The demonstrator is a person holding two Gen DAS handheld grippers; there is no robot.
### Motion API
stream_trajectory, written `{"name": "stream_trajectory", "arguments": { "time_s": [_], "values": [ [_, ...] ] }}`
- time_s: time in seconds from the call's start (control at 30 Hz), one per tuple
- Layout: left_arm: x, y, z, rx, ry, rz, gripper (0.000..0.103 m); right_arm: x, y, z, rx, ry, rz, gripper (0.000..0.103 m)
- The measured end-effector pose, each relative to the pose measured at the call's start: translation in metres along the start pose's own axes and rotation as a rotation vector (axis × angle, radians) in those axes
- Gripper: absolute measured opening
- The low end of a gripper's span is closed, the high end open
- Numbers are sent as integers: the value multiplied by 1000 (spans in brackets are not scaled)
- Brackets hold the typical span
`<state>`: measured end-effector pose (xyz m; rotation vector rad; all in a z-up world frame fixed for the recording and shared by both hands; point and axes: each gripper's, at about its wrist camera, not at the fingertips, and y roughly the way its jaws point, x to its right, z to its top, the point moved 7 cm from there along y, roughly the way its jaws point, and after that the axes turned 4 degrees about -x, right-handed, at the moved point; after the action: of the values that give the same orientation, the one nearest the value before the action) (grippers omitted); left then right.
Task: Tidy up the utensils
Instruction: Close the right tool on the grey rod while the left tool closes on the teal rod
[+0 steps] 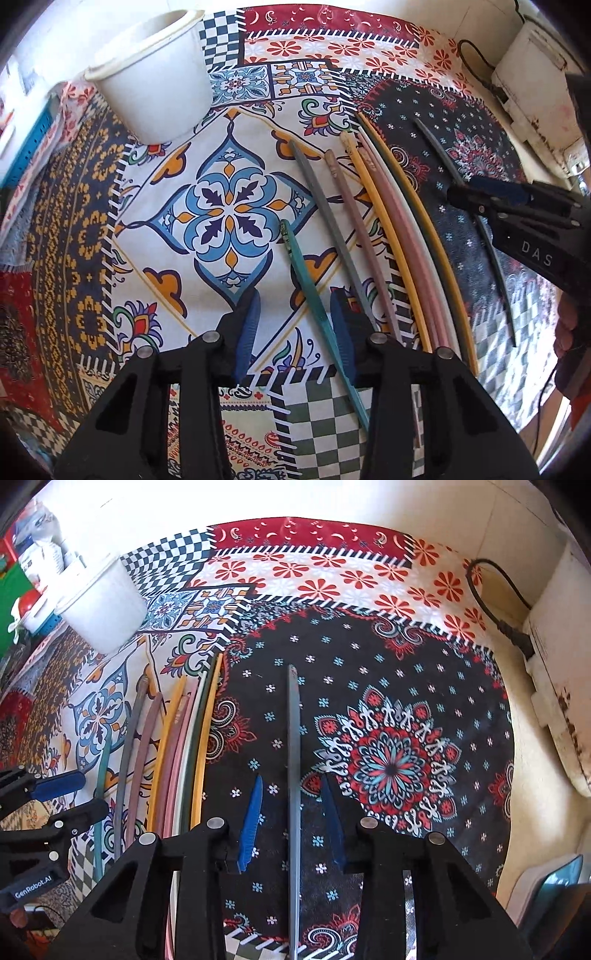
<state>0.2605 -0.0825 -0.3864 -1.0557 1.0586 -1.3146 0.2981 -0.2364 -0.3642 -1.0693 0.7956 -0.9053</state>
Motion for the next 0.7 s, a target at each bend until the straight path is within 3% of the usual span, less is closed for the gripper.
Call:
{"name": "stream_trajectory", "arguments": {
  "time_s": [0.13, 0.27, 0.4, 0.6, 0.7],
  "values": [
    [10, 2, 4, 16, 30, 6, 23, -1, 0, 1, 19, -16, -20, 29],
    [17, 4, 9, 28, 54, 0, 10, -3, 3, 5, 33, -20, -33, 13],
    [17, 7, 14, 33, 42, -19, 8, -2, 4, 8, 37, -3, -6, 7],
    [0, 1, 10, 6, -9, -116, 5, -1, 5, 11, 16, 64, 71, 6],
    [-8, 0, 15, 4, -33, -117, 4, 0, 3, 8, 13, 80, 82, 6]
  ]
}}
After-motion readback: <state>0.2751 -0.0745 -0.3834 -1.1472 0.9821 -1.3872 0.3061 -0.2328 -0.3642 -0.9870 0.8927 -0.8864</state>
